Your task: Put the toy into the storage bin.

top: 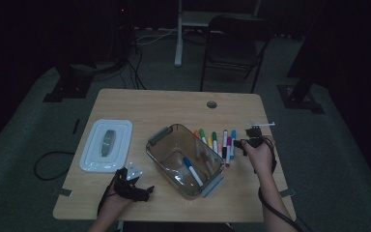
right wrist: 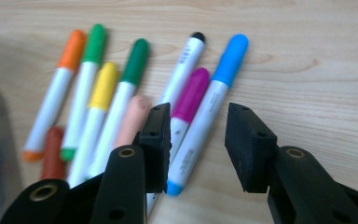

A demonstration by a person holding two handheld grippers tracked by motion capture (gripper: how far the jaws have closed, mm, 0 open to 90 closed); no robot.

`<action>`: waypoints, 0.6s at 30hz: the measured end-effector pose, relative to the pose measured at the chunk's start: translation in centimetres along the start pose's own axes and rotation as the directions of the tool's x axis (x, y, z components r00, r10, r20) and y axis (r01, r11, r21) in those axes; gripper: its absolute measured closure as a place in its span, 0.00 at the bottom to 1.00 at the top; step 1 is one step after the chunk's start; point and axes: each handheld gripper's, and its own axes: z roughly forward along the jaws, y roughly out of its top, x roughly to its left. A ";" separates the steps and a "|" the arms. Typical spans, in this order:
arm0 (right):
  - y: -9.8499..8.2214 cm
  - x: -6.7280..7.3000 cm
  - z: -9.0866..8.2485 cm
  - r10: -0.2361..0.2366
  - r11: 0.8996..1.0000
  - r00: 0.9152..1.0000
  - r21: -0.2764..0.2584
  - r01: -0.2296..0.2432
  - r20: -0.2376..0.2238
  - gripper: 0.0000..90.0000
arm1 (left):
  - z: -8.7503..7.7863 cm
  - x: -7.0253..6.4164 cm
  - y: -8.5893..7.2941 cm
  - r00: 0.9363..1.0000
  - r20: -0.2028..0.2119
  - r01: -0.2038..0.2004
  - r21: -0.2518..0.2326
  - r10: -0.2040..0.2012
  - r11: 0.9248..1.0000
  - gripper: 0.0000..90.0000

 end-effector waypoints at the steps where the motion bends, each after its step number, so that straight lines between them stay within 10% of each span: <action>1: 0.0 -0.3 0.5 0.018 1.000 1.000 0.001 -0.018 0.000 0.67 | 0.0 0.0 0.0 1.000 0.000 0.000 0.000 0.000 1.000 0.01; 18: 0.3 -1.8 4.3 0.111 0.993 0.989 0.018 -0.114 0.095 0.77 | 0.0 0.0 0.0 1.000 0.000 0.000 0.000 0.000 1.000 0.01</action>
